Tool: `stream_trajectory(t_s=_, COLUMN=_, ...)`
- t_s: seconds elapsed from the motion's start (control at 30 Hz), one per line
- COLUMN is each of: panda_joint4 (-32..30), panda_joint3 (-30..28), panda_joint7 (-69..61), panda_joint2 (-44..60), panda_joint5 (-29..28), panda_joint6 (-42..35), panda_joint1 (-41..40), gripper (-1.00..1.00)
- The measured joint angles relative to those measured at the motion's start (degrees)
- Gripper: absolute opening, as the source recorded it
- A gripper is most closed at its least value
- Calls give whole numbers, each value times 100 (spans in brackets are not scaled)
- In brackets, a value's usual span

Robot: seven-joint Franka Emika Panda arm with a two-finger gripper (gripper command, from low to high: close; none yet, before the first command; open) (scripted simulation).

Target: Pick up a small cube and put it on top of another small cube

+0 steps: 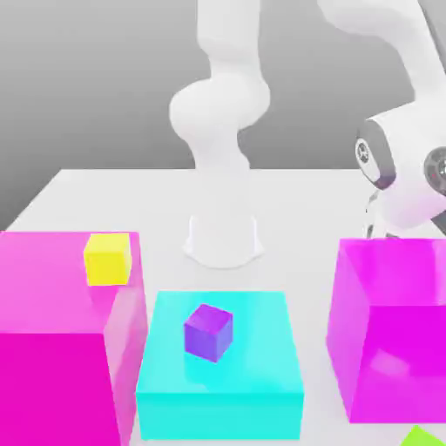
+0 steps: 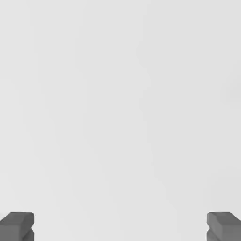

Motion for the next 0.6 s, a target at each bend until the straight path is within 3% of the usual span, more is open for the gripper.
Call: stream_trajectory(t_s=0.6, panda_joint4=-827, panda_joint3=-35, panda_joint7=4590, panda_joint2=-28, panda_joint5=-1574, panda_joint6=1881, panda_joint1=561, gripper=0)
